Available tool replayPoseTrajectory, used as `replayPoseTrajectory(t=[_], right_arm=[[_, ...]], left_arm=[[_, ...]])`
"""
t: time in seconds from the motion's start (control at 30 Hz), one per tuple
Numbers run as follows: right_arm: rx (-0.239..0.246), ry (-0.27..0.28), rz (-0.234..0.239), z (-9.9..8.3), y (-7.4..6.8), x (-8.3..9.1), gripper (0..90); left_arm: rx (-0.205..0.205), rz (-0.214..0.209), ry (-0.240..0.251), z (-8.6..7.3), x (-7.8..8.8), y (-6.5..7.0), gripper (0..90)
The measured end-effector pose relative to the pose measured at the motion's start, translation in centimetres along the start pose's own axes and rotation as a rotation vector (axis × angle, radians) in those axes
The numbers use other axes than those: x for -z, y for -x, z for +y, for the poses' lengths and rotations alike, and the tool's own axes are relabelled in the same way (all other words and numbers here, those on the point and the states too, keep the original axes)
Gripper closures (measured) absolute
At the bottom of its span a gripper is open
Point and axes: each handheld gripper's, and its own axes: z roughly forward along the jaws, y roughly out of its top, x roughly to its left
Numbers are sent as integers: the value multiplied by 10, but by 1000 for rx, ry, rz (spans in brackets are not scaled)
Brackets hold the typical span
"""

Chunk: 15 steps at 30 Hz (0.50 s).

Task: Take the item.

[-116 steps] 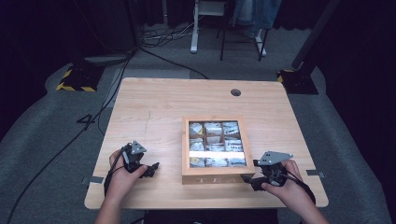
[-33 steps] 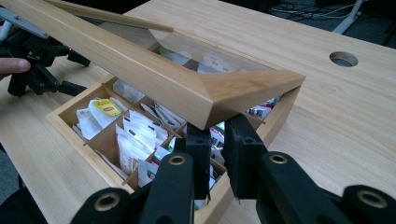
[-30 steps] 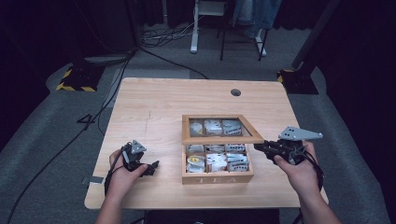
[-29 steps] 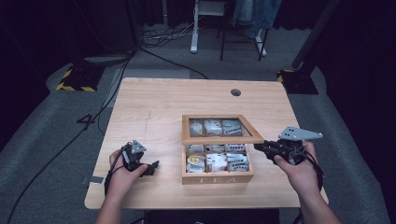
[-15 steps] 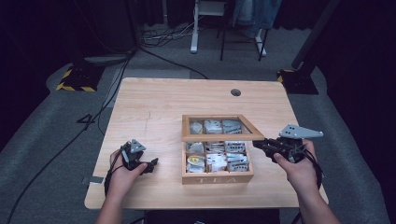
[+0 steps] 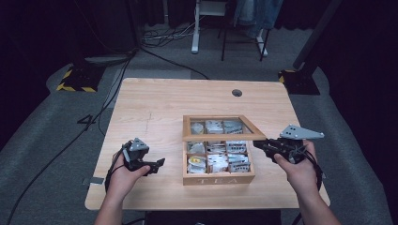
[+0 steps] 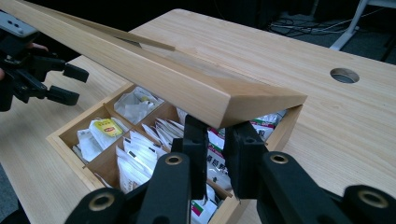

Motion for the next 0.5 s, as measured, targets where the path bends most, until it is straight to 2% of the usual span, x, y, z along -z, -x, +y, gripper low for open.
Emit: replayPoseTrajectory(t=[0.1,0.27,0.3,0.33,0.37,0.4,0.43,0.47,0.5], right_arm=[[5,0,3,0,0,0,789],[7,6,1,1,-1,1,789],[7,6,1,1,-1,1,789],[7,6,1,1,-1,1,789],[8,6,1,1,-1,1,789],[9,4,-1,1,-1,1,789],[11,3,-2,1,-1,1,788],[10,2,-1,1,-1,1,788],[10,2,-1,1,-1,1,788]], left_arm=[[-22,-22,12,6,7,8,202],[-22,-42,32,14,17,19,245],[-26,-71,44,18,22,23,253],[-26,-71,44,18,22,23,257],[-23,-91,56,19,24,26,257],[-34,-117,73,24,28,32,261],[-34,-117,73,24,28,32,262],[-64,-116,83,28,30,39,263],[-64,-116,83,28,30,39,263]])
